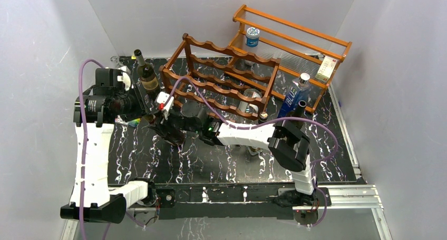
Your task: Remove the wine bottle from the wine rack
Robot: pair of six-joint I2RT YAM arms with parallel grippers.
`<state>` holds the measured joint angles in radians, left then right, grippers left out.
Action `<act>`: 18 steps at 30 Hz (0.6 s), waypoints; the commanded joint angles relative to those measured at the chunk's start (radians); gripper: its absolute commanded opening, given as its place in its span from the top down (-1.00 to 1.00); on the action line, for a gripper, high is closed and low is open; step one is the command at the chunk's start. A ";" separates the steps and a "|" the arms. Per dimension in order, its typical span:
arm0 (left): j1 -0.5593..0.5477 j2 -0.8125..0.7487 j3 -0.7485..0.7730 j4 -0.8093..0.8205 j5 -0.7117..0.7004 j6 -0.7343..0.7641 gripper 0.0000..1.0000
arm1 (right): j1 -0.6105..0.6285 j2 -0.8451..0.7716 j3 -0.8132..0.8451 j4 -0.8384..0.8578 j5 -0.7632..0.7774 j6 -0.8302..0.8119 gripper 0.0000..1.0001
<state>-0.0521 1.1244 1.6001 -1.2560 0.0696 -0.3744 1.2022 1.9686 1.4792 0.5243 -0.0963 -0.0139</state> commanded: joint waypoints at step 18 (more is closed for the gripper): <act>-0.063 -0.060 0.148 0.238 0.248 0.034 -0.96 | 0.023 -0.374 -0.406 0.250 0.506 -0.007 1.00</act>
<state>-0.1055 1.0824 1.7298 -1.0721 0.2646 -0.3531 1.2289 1.7206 1.1194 0.6754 0.2672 0.0406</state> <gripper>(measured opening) 0.981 0.577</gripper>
